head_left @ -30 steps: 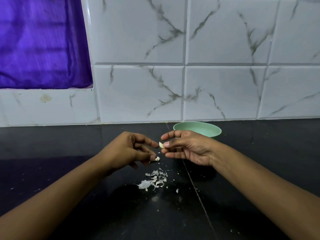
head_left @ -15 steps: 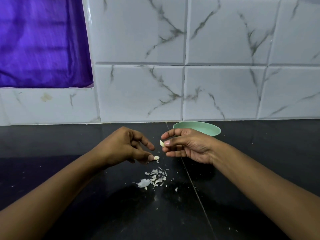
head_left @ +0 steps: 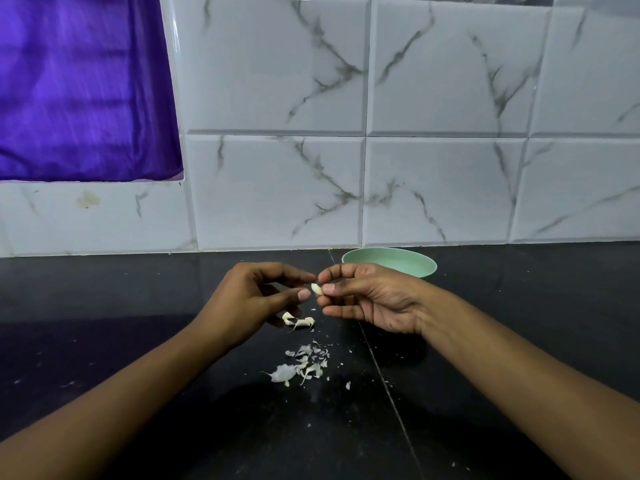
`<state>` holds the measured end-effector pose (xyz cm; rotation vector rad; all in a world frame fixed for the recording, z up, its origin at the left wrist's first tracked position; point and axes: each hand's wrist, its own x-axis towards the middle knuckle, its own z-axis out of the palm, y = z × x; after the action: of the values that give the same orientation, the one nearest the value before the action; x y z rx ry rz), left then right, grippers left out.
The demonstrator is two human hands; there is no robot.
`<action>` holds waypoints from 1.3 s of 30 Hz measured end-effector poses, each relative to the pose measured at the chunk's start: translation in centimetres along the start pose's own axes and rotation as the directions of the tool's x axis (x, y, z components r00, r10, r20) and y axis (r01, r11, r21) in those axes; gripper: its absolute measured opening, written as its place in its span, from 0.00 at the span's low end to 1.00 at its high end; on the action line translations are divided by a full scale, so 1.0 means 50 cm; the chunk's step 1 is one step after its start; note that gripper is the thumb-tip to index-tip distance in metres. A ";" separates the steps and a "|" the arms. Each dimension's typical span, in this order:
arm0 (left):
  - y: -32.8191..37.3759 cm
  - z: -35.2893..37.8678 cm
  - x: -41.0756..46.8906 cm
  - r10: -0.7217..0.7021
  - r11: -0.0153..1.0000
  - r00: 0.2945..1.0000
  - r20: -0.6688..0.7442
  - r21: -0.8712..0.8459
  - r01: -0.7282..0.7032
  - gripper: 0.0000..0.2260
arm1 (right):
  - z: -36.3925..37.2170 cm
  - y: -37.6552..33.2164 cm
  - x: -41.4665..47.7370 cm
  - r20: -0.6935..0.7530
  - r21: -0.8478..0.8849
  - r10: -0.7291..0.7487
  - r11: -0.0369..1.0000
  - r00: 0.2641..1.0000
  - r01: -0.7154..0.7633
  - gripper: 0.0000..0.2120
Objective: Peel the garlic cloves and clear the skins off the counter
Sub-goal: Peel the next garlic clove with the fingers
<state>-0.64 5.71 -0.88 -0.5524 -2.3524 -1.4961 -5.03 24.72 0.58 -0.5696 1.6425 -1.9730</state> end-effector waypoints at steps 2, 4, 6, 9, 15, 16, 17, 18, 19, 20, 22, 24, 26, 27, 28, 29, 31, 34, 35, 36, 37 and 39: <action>0.002 0.005 -0.002 0.006 0.998 1.000 -0.013 -0.061 -0.007 0.07 | 0.002 0.001 0.000 -0.001 0.023 0.008 1.000 1.000 -0.008 0.07; 0.001 0.009 -0.002 0.007 0.996 1.000 -0.017 -0.089 -0.008 0.07 | 0.004 0.003 -0.001 0.002 0.029 0.018 0.999 1.000 -0.019 0.07; 0.003 0.010 -0.002 0.000 0.993 1.000 -0.024 -0.115 -0.003 0.05 | 0.006 0.003 -0.002 0.001 0.028 0.028 0.999 1.000 -0.028 0.07; 0.003 0.012 -0.002 -0.010 0.992 0.999 -0.039 -0.127 0.005 0.06 | 0.007 0.002 -0.003 -0.003 0.026 0.028 0.999 1.000 -0.028 0.07; 0.001 0.012 0.000 -0.063 0.987 0.996 -0.059 -0.155 0.053 0.06 | 0.017 0.004 -0.005 -0.062 -0.075 -0.095 0.993 0.994 0.090 0.07; 0.001 0.012 0.001 -0.080 0.985 0.996 -0.048 -0.157 0.071 0.05 | 0.019 0.006 -0.004 -0.083 -0.110 -0.134 0.986 0.988 0.124 0.08; 0.000 0.013 0.001 -0.101 0.983 0.994 -0.036 -0.156 0.094 0.04 | 0.021 0.008 -0.003 -0.102 -0.158 -0.176 0.975 0.979 0.158 0.08; -0.001 0.013 0.001 -0.121 0.981 0.992 -0.030 -0.157 0.115 0.04 | 0.022 0.009 -0.003 -0.119 -0.216 -0.219 0.958 0.968 0.190 0.09; -0.002 0.014 0.001 -0.143 0.977 0.989 -0.030 -0.164 0.136 0.05 | 0.022 0.010 -0.002 -0.133 -0.278 -0.262 0.936 0.956 0.218 0.09; -0.002 0.014 0.001 -0.161 0.973 0.986 -0.036 -0.173 0.153 0.04 | 0.023 0.012 0.000 -0.146 -0.343 -0.304 0.908 0.941 0.240 0.10; 0.002 0.018 0.000 -0.180 0.967 0.982 -0.055 -0.193 0.166 0.03 | 0.028 0.017 0.002 -0.162 -0.487 -0.400 0.828 0.902 0.279 0.10; 0.008 0.024 -0.002 -0.176 0.963 0.981 -0.087 -0.220 0.153 0.02 | 0.034 0.021 0.002 -0.158 -0.661 -0.513 0.690 0.844 0.296 0.11; 0.010 0.027 -0.002 -0.161 0.964 0.978 -0.133 -0.232 0.127 0.01 | 0.040 0.022 -0.001 -0.120 -0.771 -0.602 0.558 0.790 0.308 0.11; 0.011 0.027 -0.003 -0.156 0.965 0.976 -0.153 -0.236 0.117 0.01 | 0.044 0.022 -0.003 -0.097 -0.793 -0.629 0.518 0.772 0.322 0.10; 0.011 0.028 -0.003 -0.150 0.965 0.974 -0.167 -0.240 0.108 0.01 | 0.046 0.023 -0.004 -0.078 -0.804 -0.647 0.490 0.759 0.335 0.10; 0.011 0.027 -0.003 -0.144 0.965 0.974 -0.176 -0.242 0.098 0.02 | 0.048 0.025 -0.004 -0.062 -0.814 -0.660 0.467 0.748 0.344 0.10; 0.012 0.028 -0.004 -0.126 0.969 0.974 -0.189 -0.235 0.080 0.03 | 0.051 0.028 -0.004 -0.035 -0.842 -0.689 0.411 0.723 0.350 0.10; 0.012 0.028 -0.005 -0.096 0.978 0.975 -0.199 -0.202 0.055 0.04 | 0.054 0.030 -0.003 0.000 -0.873 -0.724 0.336 0.690 0.353 0.09; 0.012 0.029 -0.004 -0.089 0.980 0.976 -0.201 -0.194 0.049 0.05 | 0.055 0.030 -0.004 0.000 -0.876 -0.729 0.331 0.685 0.352 0.09; 0.011 0.030 -0.005 -0.085 0.981 0.975 -0.204 -0.188 0.046 0.05 | 0.056 0.031 -0.004 -0.008 -0.875 -0.731 0.335 0.682 0.349 0.10; 0.011 0.030 -0.004 -0.082 0.982 0.975 -0.207 -0.183 0.043 0.06 | 0.057 0.032 -0.003 -0.017 -0.872 -0.732 0.344 0.681 0.348 0.10; 0.007 0.031 -0.004 -0.081 0.982 0.973 -0.216 -0.183 0.041 0.08 | 0.057 0.033 -0.002 -0.034 -0.859 -0.731 0.370 0.682 0.353 0.10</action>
<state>-0.35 7.22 -1.32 -0.3340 -2.0964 -1.7107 -3.00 22.34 -0.51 -1.2681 3.0156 -1.6781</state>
